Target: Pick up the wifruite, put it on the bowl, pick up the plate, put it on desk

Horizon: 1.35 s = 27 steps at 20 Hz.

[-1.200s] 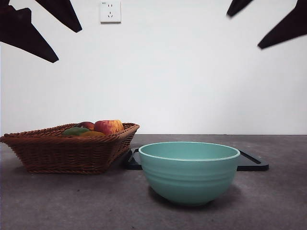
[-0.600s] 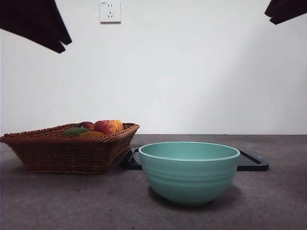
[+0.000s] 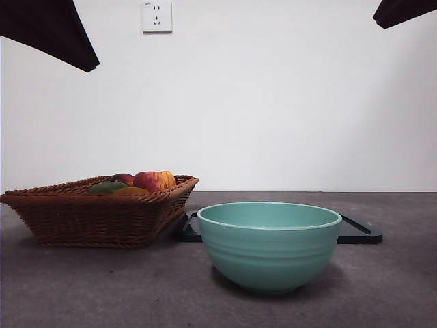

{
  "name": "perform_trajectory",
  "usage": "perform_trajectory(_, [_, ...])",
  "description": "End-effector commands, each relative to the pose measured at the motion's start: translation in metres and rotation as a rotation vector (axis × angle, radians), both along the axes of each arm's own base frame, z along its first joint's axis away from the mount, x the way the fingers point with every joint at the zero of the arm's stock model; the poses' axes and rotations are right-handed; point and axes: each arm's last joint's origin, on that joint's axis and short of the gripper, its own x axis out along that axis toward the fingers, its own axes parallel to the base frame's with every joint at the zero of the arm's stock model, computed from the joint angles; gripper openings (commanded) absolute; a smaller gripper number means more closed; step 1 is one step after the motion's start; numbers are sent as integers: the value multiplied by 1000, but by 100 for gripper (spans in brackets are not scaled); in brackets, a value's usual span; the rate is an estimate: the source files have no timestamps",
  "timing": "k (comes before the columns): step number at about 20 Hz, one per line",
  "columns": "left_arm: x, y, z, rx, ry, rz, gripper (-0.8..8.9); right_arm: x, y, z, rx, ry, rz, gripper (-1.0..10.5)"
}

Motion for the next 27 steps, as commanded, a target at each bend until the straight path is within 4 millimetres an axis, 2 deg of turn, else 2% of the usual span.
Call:
perform_trajectory(1, [1,-2,3,-4,-22,-18,8,1,1,4,3,-22,12,10])
perform_trajectory(5, [0,-1,4,-8,-33,-18,8,1,1,4,3,-22,12,10])
perform_trajectory(7, [-3,5,14,-25,-137,-12,8,1,1,4,3,-22,12,10])
perform_trajectory(10, [-5,29,48,-61,-478,200,8,1,1,4,3,-23,12,10])
perform_trajectory(12, [-15,53,67,-116,-731,367,8,1,1,4,3,-23,12,10])
perform_trajectory(14, [-33,76,73,-145,-947,526,8,1,1,4,3,-22,12,10])
perform_trajectory(17, [-58,99,53,-101,-1115,754,8,1,1,4,4,-23,12,10])
perform_trajectory(20, [-73,110,11,-19,-1121,909,8,1,1,4,3,-23,12,10])
perform_trajectory(27, [-79,116,-91,67,-1005,973,8,1,1,4,4,-23,12,10])
